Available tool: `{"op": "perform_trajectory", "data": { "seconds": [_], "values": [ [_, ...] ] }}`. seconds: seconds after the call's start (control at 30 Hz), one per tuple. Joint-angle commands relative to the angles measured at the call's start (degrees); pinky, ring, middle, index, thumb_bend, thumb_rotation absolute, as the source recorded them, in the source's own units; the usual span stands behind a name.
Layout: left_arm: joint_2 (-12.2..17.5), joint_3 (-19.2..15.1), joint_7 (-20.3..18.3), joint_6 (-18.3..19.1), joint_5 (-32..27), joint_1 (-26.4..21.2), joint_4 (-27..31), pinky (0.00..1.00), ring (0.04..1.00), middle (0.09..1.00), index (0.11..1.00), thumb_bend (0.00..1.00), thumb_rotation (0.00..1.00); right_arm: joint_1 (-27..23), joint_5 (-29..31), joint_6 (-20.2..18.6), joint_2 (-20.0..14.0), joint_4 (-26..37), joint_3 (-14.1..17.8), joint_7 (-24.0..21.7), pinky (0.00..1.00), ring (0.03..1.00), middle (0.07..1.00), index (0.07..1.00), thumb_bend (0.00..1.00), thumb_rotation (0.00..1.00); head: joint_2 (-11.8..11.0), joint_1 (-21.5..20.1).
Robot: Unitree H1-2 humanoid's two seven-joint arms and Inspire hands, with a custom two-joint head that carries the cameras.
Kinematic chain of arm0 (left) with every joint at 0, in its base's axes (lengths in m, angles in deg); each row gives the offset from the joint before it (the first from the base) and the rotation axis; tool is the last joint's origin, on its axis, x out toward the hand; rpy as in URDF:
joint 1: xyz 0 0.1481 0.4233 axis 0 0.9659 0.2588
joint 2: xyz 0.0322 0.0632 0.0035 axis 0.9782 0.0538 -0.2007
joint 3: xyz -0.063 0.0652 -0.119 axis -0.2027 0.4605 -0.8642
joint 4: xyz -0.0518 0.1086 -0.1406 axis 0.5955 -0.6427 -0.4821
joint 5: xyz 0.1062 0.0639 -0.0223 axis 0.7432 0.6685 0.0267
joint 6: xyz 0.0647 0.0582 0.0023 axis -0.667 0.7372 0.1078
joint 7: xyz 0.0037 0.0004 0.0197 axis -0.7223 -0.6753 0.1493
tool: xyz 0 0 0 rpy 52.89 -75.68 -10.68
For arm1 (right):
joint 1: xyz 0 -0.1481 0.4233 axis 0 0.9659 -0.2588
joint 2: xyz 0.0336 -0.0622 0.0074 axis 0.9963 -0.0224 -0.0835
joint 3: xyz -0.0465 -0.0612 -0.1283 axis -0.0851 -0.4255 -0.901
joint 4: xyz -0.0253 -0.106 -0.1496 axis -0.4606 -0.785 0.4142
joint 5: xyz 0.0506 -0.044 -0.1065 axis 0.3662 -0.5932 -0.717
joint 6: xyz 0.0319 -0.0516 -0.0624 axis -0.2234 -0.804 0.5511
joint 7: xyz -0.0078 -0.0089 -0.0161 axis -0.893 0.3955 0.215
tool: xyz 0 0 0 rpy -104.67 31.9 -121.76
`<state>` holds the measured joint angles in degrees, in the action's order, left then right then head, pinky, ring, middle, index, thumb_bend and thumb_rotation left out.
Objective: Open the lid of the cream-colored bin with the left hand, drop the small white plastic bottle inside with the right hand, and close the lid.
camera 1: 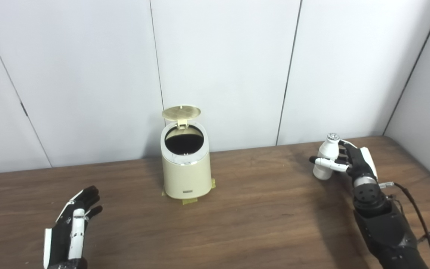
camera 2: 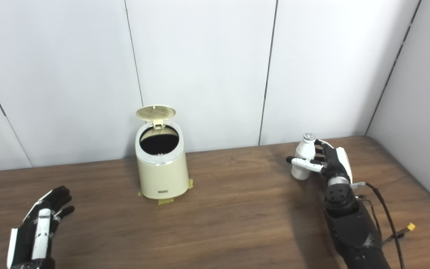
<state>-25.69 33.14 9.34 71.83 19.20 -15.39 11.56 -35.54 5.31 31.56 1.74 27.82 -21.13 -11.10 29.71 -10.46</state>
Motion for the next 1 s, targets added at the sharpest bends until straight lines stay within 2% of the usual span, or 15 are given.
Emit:
{"op": "perform_trajectory", "data": {
  "seconds": [0.0,0.27,0.47,0.6,0.67,0.7,0.73,0.77,0.83,0.97],
  "values": [
    [0.13,0.08,0.21,-1.23,0.87,-1.60,2.27,0.75,0.809,0.796,0.769,0.19,0.74,-2.15,0.43,3.04,-1.45,0.54,0.62,0.32,0.68,0.770,0.809,0.831,0.90,0.27,0.05,-0.03],
    [0.17,0.13,0.18,-0.49,0.89,-1.43,3.11,0.75,0.816,0.805,0.776,0.18,0.74,-2.50,1.82,4.80,-0.68,-0.52,1.27,0.63,0.65,0.749,0.795,0.821,0.92,0.24,0.21,0.25],
    [0.23,0.10,-0.04,-0.63,0.49,-1.50,2.94,0.77,0.823,0.808,0.778,0.19,0.74,-3.13,2.02,5.48,-0.45,-1.93,1.15,1.29,0.68,0.766,0.806,0.826,0.91,0.21,0.21,0.39],
    [0.46,0.19,-0.19,-1.07,0.81,-1.44,2.68,0.76,0.824,0.810,0.781,0.20,0.74,-3.13,1.95,6.90,-0.27,-2.34,1.14,2.47,0.68,0.765,0.797,0.819,0.90,0.16,0.31,0.44],
    [0.40,0.18,-0.09,-0.98,0.90,-1.38,2.81,0.76,0.826,0.812,0.783,0.20,0.75,-3.18,1.84,8.58,0.20,-2.81,1.70,4.56,0.64,0.727,0.745,0.774,0.88,0.08,0.34,0.58],
    [0.31,0.14,-0.03,-0.79,0.80,-1.37,2.97,0.76,0.826,0.811,0.781,0.20,0.75,-3.25,1.81,9.57,0.61,-3.15,2.18,6.12,0.59,0.665,0.691,0.720,0.86,0.04,0.34,0.58],
    [0.25,0.12,0.00,-0.64,0.72,-1.36,3.10,0.76,0.822,0.806,0.776,0.20,0.75,-3.30,1.67,10.81,0.89,-3.58,2.44,7.48,0.49,0.564,0.618,0.585,0.66,0.09,0.34,0.58],
    [0.22,0.10,0.03,-0.54,0.69,-1.33,3.28,0.76,0.818,0.802,0.773,0.20,0.74,-3.22,1.63,12.51,1.06,-3.90,2.61,8.36,0.45,0.510,0.544,0.553,0.59,0.04,0.57,0.68],
    [0.26,0.12,0.02,-0.47,0.79,-1.27,3.49,0.74,0.799,0.784,0.761,0.20,0.73,-3.05,1.39,15.76,1.00,-4.79,2.43,9.16,0.39,0.426,0.519,0.531,0.53,0.01,0.62,0.58],
    [0.22,0.13,0.08,-0.29,0.89,-1.22,3.69,0.74,0.795,0.777,0.755,0.21,0.73,-2.82,1.28,19.10,0.98,-5.65,2.30,9.88,0.37,0.424,0.500,0.505,0.52,0.00,0.65,0.65]
  ]
}}
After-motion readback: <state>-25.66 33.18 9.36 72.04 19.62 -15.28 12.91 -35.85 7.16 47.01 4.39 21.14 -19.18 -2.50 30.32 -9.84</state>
